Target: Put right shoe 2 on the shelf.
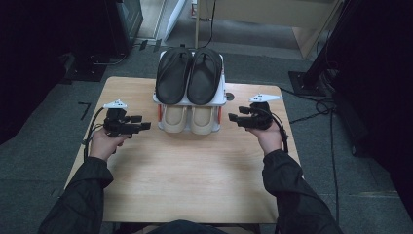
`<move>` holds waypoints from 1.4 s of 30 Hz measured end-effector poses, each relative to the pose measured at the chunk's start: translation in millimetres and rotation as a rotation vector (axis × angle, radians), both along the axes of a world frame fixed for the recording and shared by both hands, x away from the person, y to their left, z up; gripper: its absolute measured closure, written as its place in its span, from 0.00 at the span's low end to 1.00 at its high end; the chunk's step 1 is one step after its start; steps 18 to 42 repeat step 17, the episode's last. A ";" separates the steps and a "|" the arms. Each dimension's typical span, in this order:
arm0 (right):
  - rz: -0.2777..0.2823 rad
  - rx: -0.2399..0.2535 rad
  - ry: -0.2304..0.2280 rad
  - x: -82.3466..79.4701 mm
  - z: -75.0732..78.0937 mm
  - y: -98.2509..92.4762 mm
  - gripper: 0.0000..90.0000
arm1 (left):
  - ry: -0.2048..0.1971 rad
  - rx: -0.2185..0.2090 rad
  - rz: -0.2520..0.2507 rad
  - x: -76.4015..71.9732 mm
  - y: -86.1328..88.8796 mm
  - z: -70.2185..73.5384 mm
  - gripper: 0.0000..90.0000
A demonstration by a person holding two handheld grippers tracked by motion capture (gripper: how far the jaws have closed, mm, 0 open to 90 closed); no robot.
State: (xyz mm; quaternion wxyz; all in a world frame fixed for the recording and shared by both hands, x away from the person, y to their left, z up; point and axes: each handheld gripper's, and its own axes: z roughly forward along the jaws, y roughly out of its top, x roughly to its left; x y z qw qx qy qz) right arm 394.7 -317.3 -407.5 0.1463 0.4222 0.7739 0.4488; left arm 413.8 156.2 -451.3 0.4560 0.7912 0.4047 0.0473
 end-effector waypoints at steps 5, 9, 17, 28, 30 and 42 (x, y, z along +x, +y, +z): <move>-0.012 0.010 0.022 -11.5 -21.3 -4.3 0.43 | -0.007 0.014 0.006 -3.7 -2.7 -0.6 0.41; -0.021 0.000 0.030 -17.8 -35.1 -5.9 0.41 | -0.020 0.020 0.000 -8.3 -5.3 1.6 0.39; -0.002 0.001 0.039 -24.5 -46.8 -8.0 0.33 | 0.001 0.035 0.046 -4.8 -7.9 -3.3 0.37; -0.002 0.001 0.039 -24.5 -46.8 -8.0 0.33 | 0.001 0.035 0.046 -4.8 -7.9 -3.3 0.37; -0.002 0.001 0.039 -24.5 -46.8 -8.0 0.33 | 0.001 0.035 0.046 -4.8 -7.9 -3.3 0.37; -0.002 0.001 0.039 -24.5 -46.8 -8.0 0.33 | 0.001 0.035 0.046 -4.8 -7.9 -3.3 0.37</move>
